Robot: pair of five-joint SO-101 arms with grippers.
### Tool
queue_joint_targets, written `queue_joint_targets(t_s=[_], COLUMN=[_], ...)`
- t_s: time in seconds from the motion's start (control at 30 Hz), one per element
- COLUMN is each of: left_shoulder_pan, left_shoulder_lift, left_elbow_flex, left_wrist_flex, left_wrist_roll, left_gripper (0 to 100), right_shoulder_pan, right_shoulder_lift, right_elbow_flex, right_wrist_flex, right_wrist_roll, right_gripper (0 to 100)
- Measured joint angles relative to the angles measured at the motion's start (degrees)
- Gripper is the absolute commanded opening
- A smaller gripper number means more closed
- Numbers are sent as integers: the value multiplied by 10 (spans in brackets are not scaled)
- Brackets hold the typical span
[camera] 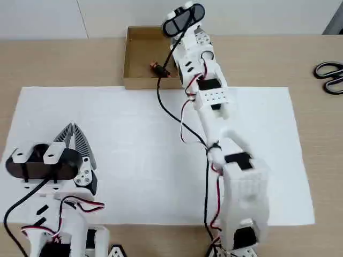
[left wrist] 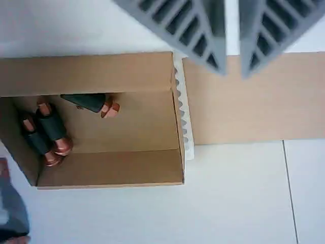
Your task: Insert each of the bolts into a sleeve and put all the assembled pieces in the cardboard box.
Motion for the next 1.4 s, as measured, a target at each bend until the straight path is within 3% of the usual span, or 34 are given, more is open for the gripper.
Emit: queue_joint_targets(t_s=[0.37,0.77,1.1,1.4], left_shoulder_pan=[0,0,0,0], left_shoulder_lift=[0,0,0,0], left_elbow_flex=[0,0,0,0], left_wrist_flex=[0,0,0,0], left_wrist_roll=[0,0,0,0], left_gripper=[6,6,6,6], right_shoulder_pan=[-10,-33,-33,-33], right_shoulder_lift=[237,268,268,267], right_elbow_flex=[-207,-242,-250,-250], right_wrist_flex=[-1,23,111,135], right_wrist_roll=[0,4,4,4], right_gripper=[4,9,225,229])
